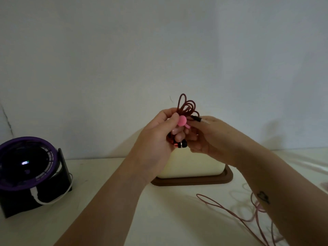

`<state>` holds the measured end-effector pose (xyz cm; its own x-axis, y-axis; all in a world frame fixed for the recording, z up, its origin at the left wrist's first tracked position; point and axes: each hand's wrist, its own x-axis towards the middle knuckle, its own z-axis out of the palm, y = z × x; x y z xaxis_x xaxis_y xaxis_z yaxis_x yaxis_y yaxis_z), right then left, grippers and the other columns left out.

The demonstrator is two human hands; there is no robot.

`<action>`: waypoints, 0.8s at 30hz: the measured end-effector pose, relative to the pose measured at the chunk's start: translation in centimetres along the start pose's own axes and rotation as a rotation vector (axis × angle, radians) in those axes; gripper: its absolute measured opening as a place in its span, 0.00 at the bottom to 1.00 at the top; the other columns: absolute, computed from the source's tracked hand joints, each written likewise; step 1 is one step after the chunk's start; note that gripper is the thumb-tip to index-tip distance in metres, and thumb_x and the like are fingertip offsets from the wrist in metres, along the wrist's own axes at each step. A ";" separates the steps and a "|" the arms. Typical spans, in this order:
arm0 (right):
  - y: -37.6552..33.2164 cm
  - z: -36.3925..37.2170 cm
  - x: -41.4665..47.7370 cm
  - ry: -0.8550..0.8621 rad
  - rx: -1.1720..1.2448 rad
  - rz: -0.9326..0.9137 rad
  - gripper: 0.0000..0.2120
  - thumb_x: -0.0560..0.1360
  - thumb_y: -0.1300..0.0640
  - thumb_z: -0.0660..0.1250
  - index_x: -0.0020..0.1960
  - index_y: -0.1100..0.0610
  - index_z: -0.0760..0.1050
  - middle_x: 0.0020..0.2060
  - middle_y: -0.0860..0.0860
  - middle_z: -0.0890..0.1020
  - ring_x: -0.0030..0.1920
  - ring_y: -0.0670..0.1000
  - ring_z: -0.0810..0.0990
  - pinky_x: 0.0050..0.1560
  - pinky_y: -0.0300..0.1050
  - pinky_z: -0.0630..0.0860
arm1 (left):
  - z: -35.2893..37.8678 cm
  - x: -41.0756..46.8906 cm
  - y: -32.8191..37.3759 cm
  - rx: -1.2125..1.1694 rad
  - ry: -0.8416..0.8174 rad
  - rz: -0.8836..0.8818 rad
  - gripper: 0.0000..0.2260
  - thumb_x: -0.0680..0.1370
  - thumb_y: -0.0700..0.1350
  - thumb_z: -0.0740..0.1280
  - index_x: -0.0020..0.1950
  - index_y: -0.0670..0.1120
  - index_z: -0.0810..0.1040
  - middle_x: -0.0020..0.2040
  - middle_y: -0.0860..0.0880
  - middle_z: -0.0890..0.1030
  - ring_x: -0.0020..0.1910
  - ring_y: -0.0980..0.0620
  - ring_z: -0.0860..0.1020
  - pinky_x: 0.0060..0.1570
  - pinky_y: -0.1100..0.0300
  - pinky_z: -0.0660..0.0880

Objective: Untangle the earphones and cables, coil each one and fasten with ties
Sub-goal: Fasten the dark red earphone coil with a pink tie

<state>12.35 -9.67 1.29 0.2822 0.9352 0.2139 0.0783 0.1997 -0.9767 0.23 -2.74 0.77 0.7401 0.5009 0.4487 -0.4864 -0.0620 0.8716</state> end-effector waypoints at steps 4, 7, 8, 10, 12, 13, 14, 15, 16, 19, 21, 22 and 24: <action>0.1 -0.2 0.3 0.156 -0.178 -0.129 0.16 0.77 0.54 0.64 0.51 0.70 0.75 0.34 0.54 0.73 0.29 0.46 0.66 0.32 0.38 0.64 | 0.7 0.4 -0.8 -0.259 0.100 -0.047 0.10 0.80 0.41 0.57 0.40 0.44 0.72 0.29 0.51 0.66 0.29 0.55 0.65 0.36 0.64 0.64; 0.0 -0.2 0.0 0.146 -0.172 -0.194 0.11 0.75 0.54 0.67 0.44 0.63 0.79 0.37 0.53 0.79 0.31 0.47 0.67 0.36 0.39 0.67 | 0.6 0.5 -0.8 -0.330 0.144 -0.064 0.10 0.80 0.42 0.58 0.40 0.45 0.72 0.29 0.51 0.66 0.28 0.55 0.66 0.40 0.62 0.64; -0.1 -0.2 0.0 0.136 -0.166 -0.208 0.08 0.75 0.55 0.67 0.42 0.59 0.79 0.38 0.53 0.80 0.32 0.46 0.67 0.38 0.39 0.68 | 0.6 0.5 -0.8 -0.337 0.157 -0.071 0.09 0.80 0.43 0.58 0.40 0.45 0.72 0.29 0.51 0.66 0.28 0.55 0.66 0.41 0.61 0.65; -0.2 -0.2 -0.1 0.115 -0.142 -0.232 0.04 0.73 0.57 0.69 0.41 0.56 0.80 0.38 0.53 0.79 0.32 0.46 0.68 0.40 0.40 0.68 | 0.5 0.5 -0.8 -0.342 0.172 -0.082 0.09 0.80 0.43 0.58 0.40 0.45 0.72 0.29 0.51 0.67 0.28 0.55 0.66 0.43 0.60 0.64; -0.2 -0.4 -0.1 0.094 -0.084 -0.244 0.03 0.70 0.58 0.70 0.43 0.57 0.81 0.37 0.54 0.77 0.32 0.45 0.69 0.42 0.41 0.69 | 0.7 0.5 -0.8 -0.337 0.177 -0.084 0.09 0.80 0.43 0.57 0.41 0.45 0.72 0.29 0.51 0.67 0.28 0.55 0.65 0.42 0.60 0.64; -0.3 -0.6 0.0 0.083 -0.058 -0.250 0.06 0.68 0.58 0.70 0.44 0.59 0.81 0.38 0.55 0.78 0.34 0.46 0.71 0.44 0.41 0.71 | 0.7 0.5 -0.8 -0.327 0.181 -0.082 0.09 0.81 0.43 0.57 0.42 0.45 0.72 0.29 0.51 0.67 0.28 0.56 0.66 0.42 0.61 0.64; -0.4 -0.7 -0.1 0.071 -0.044 -0.257 0.09 0.66 0.58 0.70 0.45 0.60 0.81 0.39 0.55 0.79 0.36 0.47 0.74 0.45 0.42 0.72 | 0.9 0.5 -0.8 -0.311 0.185 -0.081 0.08 0.81 0.43 0.57 0.44 0.45 0.72 0.29 0.51 0.67 0.28 0.56 0.66 0.42 0.60 0.66; -0.5 -0.8 -0.1 0.053 -0.041 -0.264 0.11 0.65 0.57 0.70 0.46 0.61 0.81 0.40 0.56 0.81 0.39 0.48 0.77 0.47 0.42 0.73 | 0.9 0.5 -0.9 -0.293 0.187 -0.076 0.07 0.81 0.43 0.57 0.46 0.45 0.72 0.29 0.52 0.68 0.28 0.56 0.66 0.43 0.60 0.67; -0.7 -0.8 -0.2 0.036 -0.046 -0.272 0.12 0.65 0.57 0.70 0.47 0.61 0.81 0.41 0.57 0.82 0.42 0.50 0.79 0.49 0.44 0.73 | 1.0 0.5 -1.0 -0.274 0.191 -0.067 0.06 0.81 0.43 0.57 0.47 0.44 0.73 0.29 0.52 0.68 0.27 0.56 0.67 0.45 0.58 0.68; -0.8 -0.8 -0.3 0.025 -0.027 -0.283 0.13 0.64 0.58 0.70 0.48 0.60 0.82 0.42 0.58 0.83 0.46 0.52 0.81 0.51 0.43 0.75 | 1.1 0.5 -1.3 -0.183 0.229 -0.029 0.07 0.81 0.43 0.57 0.49 0.44 0.74 0.28 0.53 0.69 0.27 0.57 0.67 0.49 0.55 0.66; -0.9 -0.8 -0.3 0.027 0.008 -0.280 0.13 0.64 0.59 0.71 0.48 0.60 0.82 0.43 0.58 0.83 0.45 0.51 0.80 0.49 0.40 0.77 | 1.1 0.5 -1.3 -0.118 0.247 -0.010 0.08 0.81 0.43 0.57 0.47 0.45 0.74 0.28 0.53 0.69 0.27 0.57 0.68 0.48 0.55 0.67; -1.0 -0.8 -0.4 0.022 0.016 -0.277 0.13 0.63 0.59 0.70 0.48 0.59 0.82 0.43 0.58 0.83 0.44 0.51 0.80 0.48 0.39 0.77 | 1.1 0.4 -1.4 -0.086 0.251 0.000 0.08 0.81 0.44 0.57 0.47 0.46 0.75 0.28 0.54 0.69 0.27 0.58 0.68 0.47 0.56 0.67; -1.1 -0.6 -0.6 0.004 0.005 -0.264 0.13 0.64 0.59 0.71 0.48 0.58 0.82 0.43 0.58 0.83 0.44 0.50 0.81 0.48 0.39 0.77 | 1.1 0.4 -1.5 -0.011 0.248 0.020 0.08 0.81 0.44 0.57 0.50 0.46 0.75 0.29 0.55 0.71 0.28 0.58 0.69 0.44 0.58 0.68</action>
<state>12.72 -10.61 2.27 0.2563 0.8492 0.4616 0.1446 0.4385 -0.8870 1.76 -3.38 -0.20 0.5943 0.6965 0.4020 -0.5058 -0.0649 0.8602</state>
